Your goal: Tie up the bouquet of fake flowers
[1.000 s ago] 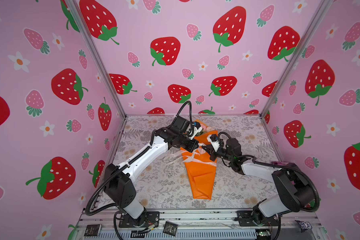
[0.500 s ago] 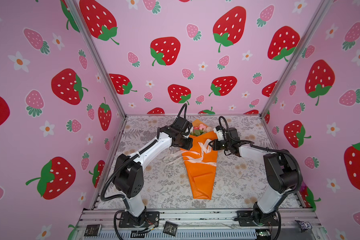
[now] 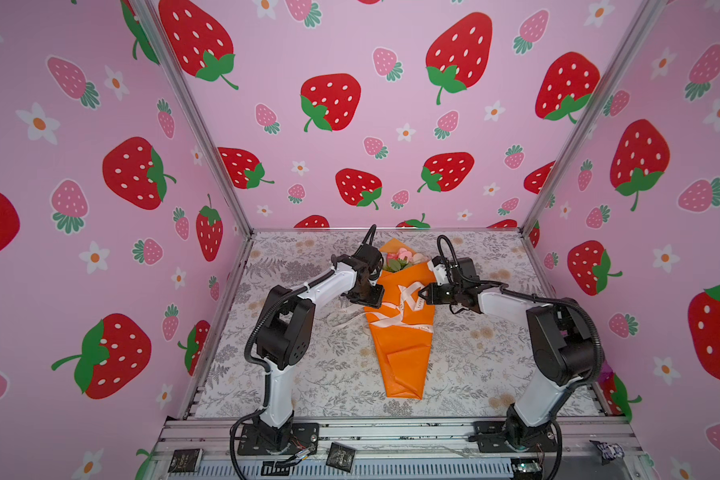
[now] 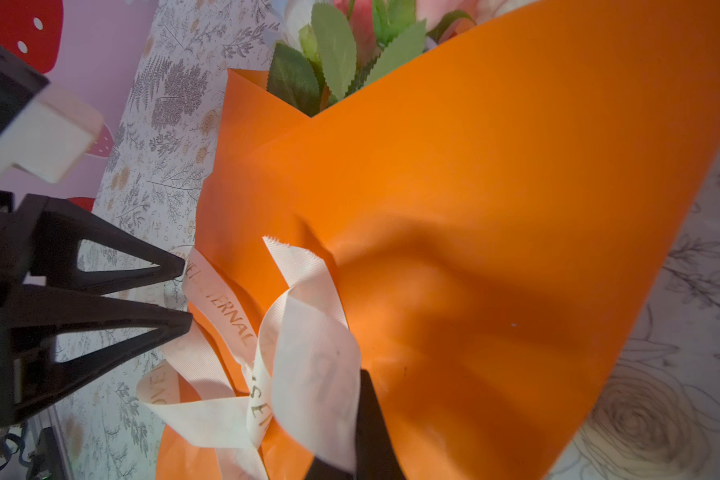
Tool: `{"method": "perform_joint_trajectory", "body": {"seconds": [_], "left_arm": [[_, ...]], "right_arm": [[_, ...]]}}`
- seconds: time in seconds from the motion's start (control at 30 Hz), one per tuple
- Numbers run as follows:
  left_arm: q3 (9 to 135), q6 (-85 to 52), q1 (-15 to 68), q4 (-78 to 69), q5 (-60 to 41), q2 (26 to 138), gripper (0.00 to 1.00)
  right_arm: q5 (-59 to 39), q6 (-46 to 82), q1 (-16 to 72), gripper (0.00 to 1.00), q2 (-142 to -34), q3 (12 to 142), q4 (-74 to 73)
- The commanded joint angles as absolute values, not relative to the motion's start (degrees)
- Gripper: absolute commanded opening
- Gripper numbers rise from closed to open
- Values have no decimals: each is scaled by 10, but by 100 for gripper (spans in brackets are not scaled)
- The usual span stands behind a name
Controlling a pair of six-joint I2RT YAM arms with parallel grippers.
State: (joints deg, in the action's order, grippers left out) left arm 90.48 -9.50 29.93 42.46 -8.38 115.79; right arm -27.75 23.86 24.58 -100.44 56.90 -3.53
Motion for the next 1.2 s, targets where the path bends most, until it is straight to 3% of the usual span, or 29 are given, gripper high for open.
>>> {"method": "perform_joint_trajectory", "body": {"seconds": [0.0, 0.2, 0.47, 0.73, 1.17], "left_arm": [[954, -72, 302, 446, -61, 1166, 57], [983, -53, 305, 461, -36, 1197, 56], [976, 0, 314, 453, -75, 1194, 56], [968, 36, 315, 450, -127, 1197, 61], [952, 93, 326, 456, -126, 1198, 65]], "right_arm": [[-296, 254, 243, 0, -983, 558, -46], [-304, 261, 243, 0, -980, 554, -49], [-310, 266, 243, 0, -978, 549, -52], [-316, 269, 243, 0, -981, 545, -56], [-326, 274, 243, 0, -996, 542, -62]]}}
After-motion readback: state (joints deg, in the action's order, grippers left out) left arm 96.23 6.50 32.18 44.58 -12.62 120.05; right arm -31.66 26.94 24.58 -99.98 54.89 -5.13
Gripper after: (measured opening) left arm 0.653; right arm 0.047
